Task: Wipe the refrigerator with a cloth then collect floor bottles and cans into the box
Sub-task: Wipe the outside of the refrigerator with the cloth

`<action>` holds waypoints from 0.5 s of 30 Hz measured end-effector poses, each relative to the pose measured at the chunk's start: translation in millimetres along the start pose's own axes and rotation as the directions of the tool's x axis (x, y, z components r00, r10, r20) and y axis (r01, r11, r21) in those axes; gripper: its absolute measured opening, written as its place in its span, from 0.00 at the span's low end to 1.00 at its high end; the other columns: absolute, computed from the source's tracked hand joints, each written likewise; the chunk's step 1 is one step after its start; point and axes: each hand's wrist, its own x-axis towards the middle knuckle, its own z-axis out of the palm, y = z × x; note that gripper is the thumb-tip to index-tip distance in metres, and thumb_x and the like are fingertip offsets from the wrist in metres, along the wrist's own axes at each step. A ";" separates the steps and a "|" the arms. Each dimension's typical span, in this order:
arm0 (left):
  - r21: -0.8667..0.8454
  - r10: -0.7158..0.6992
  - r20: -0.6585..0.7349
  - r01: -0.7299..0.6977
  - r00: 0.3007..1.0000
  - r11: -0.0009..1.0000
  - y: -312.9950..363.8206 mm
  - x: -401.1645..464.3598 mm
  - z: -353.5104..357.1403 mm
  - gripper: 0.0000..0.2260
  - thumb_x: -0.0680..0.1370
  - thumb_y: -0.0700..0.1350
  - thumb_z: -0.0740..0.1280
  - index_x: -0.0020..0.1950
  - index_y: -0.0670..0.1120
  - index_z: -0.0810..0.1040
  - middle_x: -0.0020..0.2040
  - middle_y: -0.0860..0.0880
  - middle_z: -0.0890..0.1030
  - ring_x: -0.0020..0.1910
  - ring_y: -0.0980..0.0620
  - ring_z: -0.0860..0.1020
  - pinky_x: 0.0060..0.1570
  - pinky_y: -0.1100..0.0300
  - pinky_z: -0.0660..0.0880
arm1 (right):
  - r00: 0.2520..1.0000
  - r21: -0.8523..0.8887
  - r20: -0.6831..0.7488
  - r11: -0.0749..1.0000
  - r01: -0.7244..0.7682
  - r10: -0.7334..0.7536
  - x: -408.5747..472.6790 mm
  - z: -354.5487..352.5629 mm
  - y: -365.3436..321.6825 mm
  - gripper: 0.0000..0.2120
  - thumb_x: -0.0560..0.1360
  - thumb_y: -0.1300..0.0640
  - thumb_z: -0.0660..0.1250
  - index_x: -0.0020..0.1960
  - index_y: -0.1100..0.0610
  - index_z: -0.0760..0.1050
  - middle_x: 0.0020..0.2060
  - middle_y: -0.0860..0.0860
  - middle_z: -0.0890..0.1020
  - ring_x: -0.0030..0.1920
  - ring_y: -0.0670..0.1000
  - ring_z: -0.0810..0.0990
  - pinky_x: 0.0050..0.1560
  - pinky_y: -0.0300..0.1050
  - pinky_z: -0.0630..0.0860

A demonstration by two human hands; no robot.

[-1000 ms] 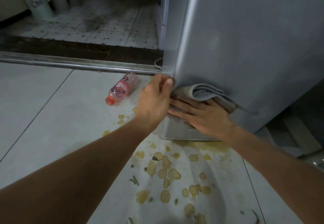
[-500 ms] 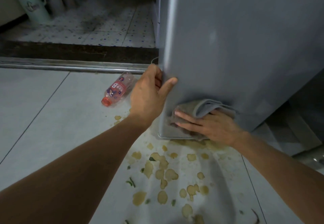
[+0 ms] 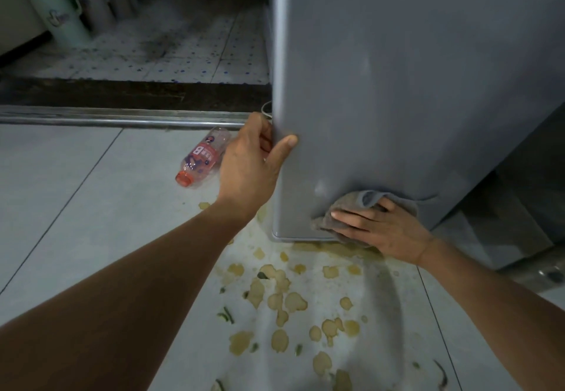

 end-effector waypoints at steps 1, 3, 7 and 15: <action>-0.002 -0.005 -0.001 0.005 1.000 1.000 0.4 -0.2 0.3 0.15 0.75 0.58 0.64 0.45 0.46 0.69 0.38 0.52 0.74 0.36 0.55 0.73 0.39 0.50 0.77 | 0.999 0.036 0.005 0.999 0.037 -0.038 -0.4 -4.5 7.0 0.36 0.63 0.60 0.74 0.69 0.50 0.67 0.69 0.47 0.63 0.67 0.50 0.64 0.61 0.52 0.61; -0.002 -0.011 -0.009 0.011 1.000 1.000 0.5 -1.3 2.0 0.15 0.75 0.58 0.64 0.46 0.47 0.69 0.38 0.53 0.74 0.36 0.56 0.72 0.39 0.51 0.77 | 0.996 0.042 -0.084 0.999 -0.001 0.005 3.0 -14.1 24.1 0.33 0.63 0.63 0.73 0.67 0.51 0.71 0.67 0.49 0.65 0.63 0.52 0.67 0.63 0.51 0.61; -0.009 -0.008 -0.050 0.008 0.999 1.000 -2.8 -3.2 6.5 0.14 0.75 0.58 0.64 0.45 0.48 0.68 0.37 0.55 0.73 0.36 0.57 0.72 0.38 0.53 0.77 | 0.858 0.102 -0.363 0.931 -0.351 0.364 5.7 -16.4 31.5 0.20 0.75 0.65 0.59 0.64 0.49 0.72 0.64 0.50 0.67 0.60 0.52 0.70 0.67 0.54 0.62; -0.010 0.007 -0.022 -0.007 1.000 1.000 -4.1 -2.1 6.1 0.15 0.75 0.58 0.63 0.46 0.47 0.68 0.39 0.52 0.75 0.38 0.53 0.74 0.40 0.51 0.78 | 0.963 0.057 -0.002 0.962 -0.268 0.268 -15.7 1.9 -15.6 0.31 0.62 0.59 0.72 0.63 0.45 0.71 0.67 0.49 0.63 0.64 0.51 0.65 0.59 0.58 0.72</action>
